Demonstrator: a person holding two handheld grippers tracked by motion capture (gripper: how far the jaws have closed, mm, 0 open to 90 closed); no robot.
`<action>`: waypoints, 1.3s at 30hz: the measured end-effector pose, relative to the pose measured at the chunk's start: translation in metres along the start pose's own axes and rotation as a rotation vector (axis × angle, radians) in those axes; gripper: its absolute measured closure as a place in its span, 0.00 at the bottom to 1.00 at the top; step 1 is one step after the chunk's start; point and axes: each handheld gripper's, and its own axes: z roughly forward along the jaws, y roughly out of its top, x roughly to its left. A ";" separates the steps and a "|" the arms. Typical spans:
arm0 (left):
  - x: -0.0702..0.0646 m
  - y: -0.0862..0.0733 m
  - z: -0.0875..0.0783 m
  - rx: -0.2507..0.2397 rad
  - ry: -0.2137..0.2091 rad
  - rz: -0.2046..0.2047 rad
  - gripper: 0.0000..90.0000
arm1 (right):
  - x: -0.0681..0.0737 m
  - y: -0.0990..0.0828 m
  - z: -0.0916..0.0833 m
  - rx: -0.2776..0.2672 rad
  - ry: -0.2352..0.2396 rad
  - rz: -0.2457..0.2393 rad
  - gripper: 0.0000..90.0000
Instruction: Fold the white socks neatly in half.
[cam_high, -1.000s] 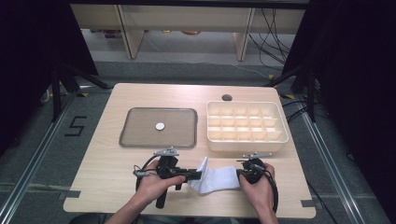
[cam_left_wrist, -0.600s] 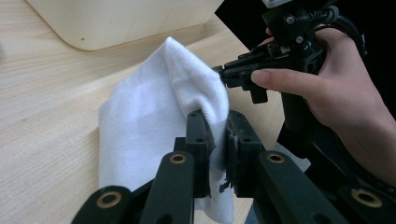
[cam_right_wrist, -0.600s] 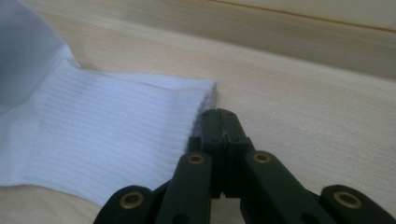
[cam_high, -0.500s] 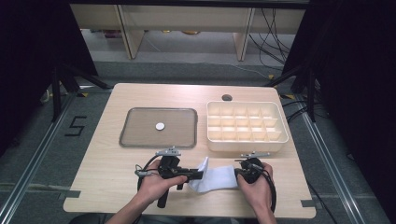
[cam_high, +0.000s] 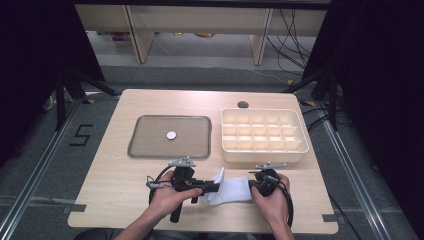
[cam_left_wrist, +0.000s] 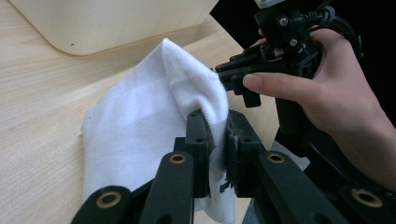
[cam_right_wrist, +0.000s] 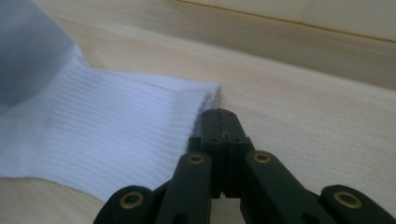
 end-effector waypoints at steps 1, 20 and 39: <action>0.000 0.000 0.001 -0.004 0.002 0.002 0.89 | 0.001 0.000 0.001 -0.009 -0.005 -0.007 1.00; 0.002 0.002 0.003 0.001 0.018 0.006 0.89 | 0.009 0.001 0.002 -0.011 -0.006 -0.014 1.00; 0.004 0.001 0.008 0.011 0.025 0.007 0.89 | 0.016 0.002 0.000 -0.028 0.015 -0.016 1.00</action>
